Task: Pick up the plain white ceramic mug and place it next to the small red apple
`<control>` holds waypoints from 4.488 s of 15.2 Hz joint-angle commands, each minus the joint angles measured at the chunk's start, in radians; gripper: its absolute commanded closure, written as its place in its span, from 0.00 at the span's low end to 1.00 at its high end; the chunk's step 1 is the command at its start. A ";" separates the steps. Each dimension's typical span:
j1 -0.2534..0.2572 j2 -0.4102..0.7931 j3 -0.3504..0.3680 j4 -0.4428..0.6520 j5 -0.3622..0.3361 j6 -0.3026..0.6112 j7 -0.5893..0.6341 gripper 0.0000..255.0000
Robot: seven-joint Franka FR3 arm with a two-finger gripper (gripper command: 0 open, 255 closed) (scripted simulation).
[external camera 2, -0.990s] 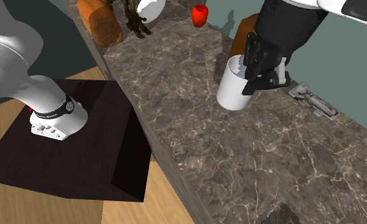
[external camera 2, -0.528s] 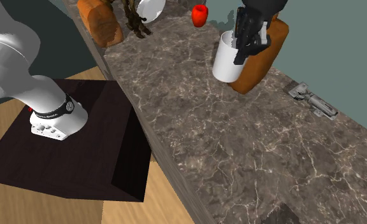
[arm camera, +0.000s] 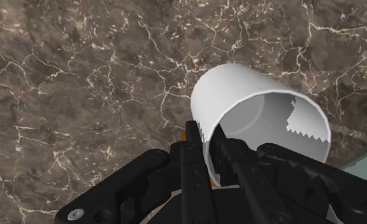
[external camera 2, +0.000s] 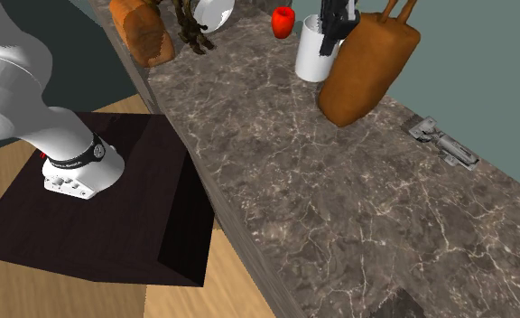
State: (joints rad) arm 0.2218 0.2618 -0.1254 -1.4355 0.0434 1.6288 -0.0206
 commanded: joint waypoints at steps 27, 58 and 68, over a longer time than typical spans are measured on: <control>0.340 0.372 0.156 0.517 -0.021 -0.131 0.493 1.00; 0.337 0.345 0.155 0.104 -0.019 0.255 0.481 1.00; 0.337 0.345 0.155 0.104 -0.019 0.255 0.481 0.00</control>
State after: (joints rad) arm 0.5591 0.6065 0.0298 -1.3315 0.0249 1.8842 0.4604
